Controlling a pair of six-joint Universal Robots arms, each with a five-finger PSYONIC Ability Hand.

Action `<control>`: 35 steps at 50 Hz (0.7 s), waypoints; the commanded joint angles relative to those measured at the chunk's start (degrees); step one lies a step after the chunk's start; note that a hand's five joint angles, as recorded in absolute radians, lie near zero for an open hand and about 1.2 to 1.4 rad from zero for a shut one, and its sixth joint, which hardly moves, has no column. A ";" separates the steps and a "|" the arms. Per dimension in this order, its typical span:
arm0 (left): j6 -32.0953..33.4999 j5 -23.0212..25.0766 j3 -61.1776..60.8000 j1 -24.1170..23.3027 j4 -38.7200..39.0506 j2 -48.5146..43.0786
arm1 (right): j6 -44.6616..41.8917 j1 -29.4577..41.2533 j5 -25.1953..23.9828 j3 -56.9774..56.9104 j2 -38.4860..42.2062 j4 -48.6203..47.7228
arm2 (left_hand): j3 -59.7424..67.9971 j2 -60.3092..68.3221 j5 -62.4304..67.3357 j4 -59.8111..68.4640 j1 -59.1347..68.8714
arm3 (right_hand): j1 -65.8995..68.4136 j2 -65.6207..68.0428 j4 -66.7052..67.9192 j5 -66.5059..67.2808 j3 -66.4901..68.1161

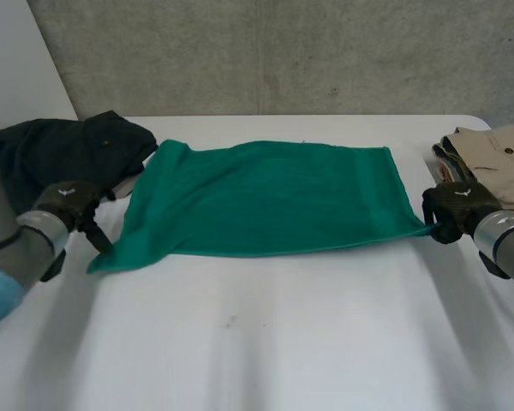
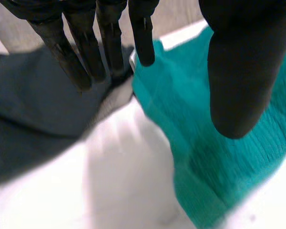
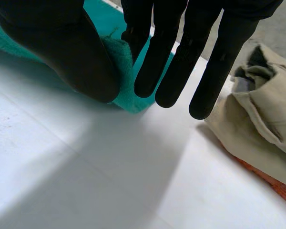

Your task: Fold the laundry.

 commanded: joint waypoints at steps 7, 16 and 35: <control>7.81 22.34 -12.83 10.59 3.69 10.07 | 0.45 -0.68 0.08 -0.41 -0.17 -0.16 | 9.48 9.90 10.33 10.32 10.14 | 15.55 13.03 11.59 11.64 11.98; 21.45 24.82 -15.12 11.75 1.24 7.52 | -0.34 -0.77 -0.18 -0.50 0.09 0.02 | 3.80 4.22 4.64 4.64 4.45 | 15.55 13.03 11.59 11.64 11.98; 23.83 18.23 -7.83 6.56 5.19 -3.11 | -1.13 -0.85 0.08 -0.06 -0.26 0.20 | 5.46 5.87 6.30 6.30 6.11 | 15.55 13.03 11.59 11.64 11.98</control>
